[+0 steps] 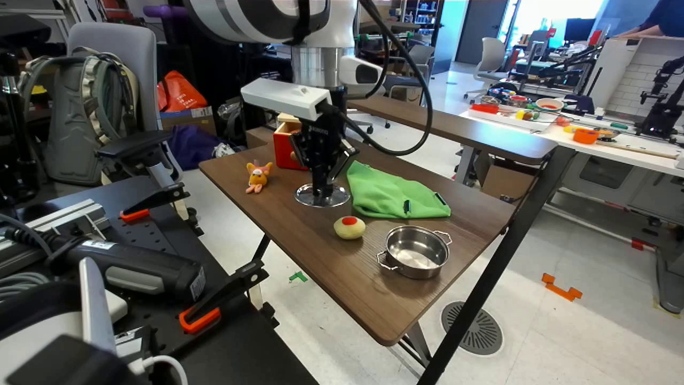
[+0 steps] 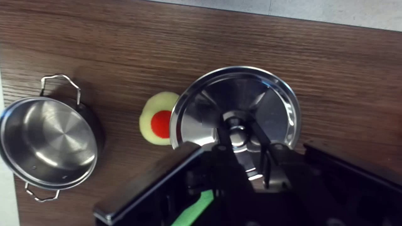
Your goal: Uncover the pot
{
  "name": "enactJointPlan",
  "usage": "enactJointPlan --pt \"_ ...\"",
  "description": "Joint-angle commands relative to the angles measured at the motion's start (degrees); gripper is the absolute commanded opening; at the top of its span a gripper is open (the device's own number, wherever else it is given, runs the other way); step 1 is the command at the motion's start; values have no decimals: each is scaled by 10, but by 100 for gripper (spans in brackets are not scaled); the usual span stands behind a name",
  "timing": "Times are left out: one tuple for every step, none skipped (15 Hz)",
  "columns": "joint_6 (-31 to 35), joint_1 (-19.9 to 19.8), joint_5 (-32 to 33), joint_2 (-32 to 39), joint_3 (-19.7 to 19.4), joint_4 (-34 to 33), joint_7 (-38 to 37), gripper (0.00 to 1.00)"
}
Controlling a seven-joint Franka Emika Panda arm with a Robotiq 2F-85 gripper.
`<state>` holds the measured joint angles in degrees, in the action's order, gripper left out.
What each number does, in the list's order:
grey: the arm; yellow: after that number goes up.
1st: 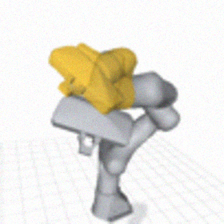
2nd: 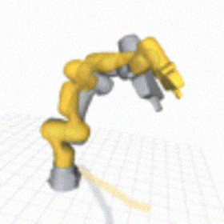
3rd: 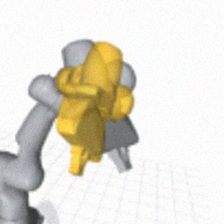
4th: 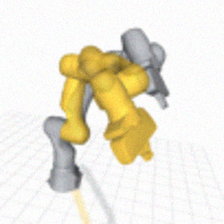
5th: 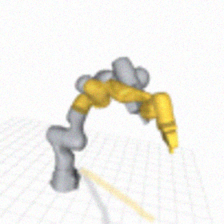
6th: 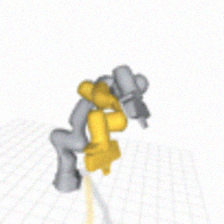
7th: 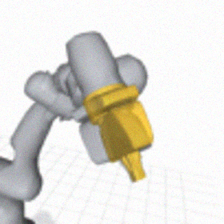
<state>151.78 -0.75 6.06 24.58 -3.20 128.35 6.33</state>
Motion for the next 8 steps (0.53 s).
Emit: enactJointPlan --pt "-16 21 22 39 -2 -36 -24 5" --pt "-18 24 21 48 -1 -42 -25 5" --pt "-17 27 24 59 -4 -49 -24 5" --pt "-14 30 26 68 -7 -53 -26 5" --pt "-10 32 29 78 -10 -59 -28 5" --pt "-13 32 30 86 -12 -66 -29 5" --pt "-13 32 34 94 -15 -70 -28 5" --pt "-14 33 39 100 -19 -74 -29 5"
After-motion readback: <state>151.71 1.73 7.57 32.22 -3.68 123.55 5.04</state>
